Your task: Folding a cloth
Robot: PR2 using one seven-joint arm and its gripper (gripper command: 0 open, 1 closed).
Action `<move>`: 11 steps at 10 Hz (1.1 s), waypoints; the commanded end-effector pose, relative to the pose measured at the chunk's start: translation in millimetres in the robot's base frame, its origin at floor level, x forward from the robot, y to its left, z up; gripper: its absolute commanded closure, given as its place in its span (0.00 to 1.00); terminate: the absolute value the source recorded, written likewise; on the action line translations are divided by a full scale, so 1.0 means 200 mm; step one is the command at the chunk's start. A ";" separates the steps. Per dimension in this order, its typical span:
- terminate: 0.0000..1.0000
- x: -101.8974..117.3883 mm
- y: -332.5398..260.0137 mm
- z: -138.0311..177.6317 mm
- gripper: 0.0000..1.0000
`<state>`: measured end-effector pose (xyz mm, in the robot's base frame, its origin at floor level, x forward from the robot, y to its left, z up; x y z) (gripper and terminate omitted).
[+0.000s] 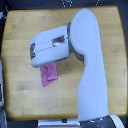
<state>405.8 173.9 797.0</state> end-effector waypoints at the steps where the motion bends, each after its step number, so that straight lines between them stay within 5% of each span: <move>1: 0.00 -0.04 0.00 -0.05 0.00; 8: 0.00 -0.05 -0.16 -0.06 0.00; 11: 0.00 0.09 -0.25 0.10 0.00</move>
<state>397.1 148.7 786.2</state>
